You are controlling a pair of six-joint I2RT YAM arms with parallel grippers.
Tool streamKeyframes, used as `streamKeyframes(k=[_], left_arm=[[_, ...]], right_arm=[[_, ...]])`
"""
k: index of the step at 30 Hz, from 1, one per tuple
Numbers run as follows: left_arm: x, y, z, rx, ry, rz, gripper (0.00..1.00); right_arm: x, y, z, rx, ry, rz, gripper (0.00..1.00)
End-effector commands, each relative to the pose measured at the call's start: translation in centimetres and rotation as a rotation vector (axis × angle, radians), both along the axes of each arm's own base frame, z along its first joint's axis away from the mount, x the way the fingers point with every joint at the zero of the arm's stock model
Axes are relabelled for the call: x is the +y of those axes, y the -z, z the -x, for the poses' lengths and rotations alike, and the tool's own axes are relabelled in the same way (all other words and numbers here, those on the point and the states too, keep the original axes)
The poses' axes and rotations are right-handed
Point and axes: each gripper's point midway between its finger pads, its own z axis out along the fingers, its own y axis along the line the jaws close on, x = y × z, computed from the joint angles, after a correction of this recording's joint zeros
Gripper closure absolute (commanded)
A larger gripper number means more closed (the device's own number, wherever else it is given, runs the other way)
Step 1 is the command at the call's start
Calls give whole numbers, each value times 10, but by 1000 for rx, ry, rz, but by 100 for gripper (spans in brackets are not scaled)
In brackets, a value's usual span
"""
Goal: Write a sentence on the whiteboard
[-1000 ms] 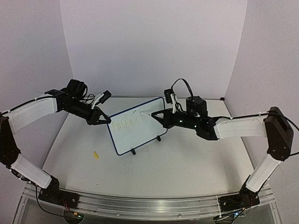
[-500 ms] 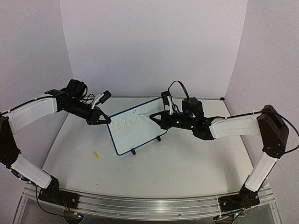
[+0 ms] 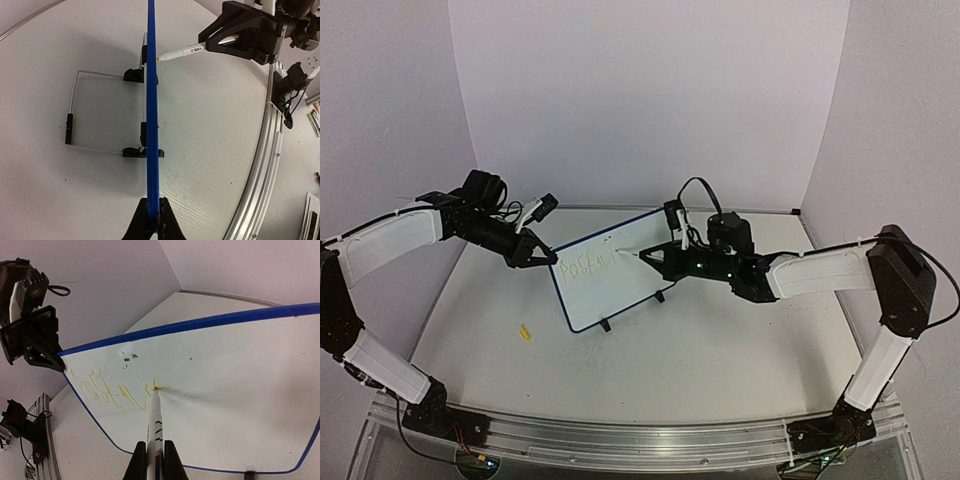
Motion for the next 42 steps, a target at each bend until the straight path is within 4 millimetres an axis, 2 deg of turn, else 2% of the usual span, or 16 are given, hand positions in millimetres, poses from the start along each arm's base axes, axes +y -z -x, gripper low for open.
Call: streamKeyframes(k=[1, 10, 20, 30, 42], left_arm=[[-4, -7, 2, 7, 20, 6, 100], [-5, -8, 2, 6, 21, 7, 100], [-4, -7, 2, 6, 20, 6, 100], [-4, -8, 2, 5, 20, 6, 100], [-4, -7, 2, 7, 19, 4, 100]], right_arm=[[-5, 13, -4, 15, 33, 5, 100], [-8, 20, -5, 28, 52, 17, 100], [-13, -12, -12, -46, 94, -11, 100], [-21, -44, 3, -93, 68, -66, 100], [-5, -31, 1, -59, 11, -66, 100]])
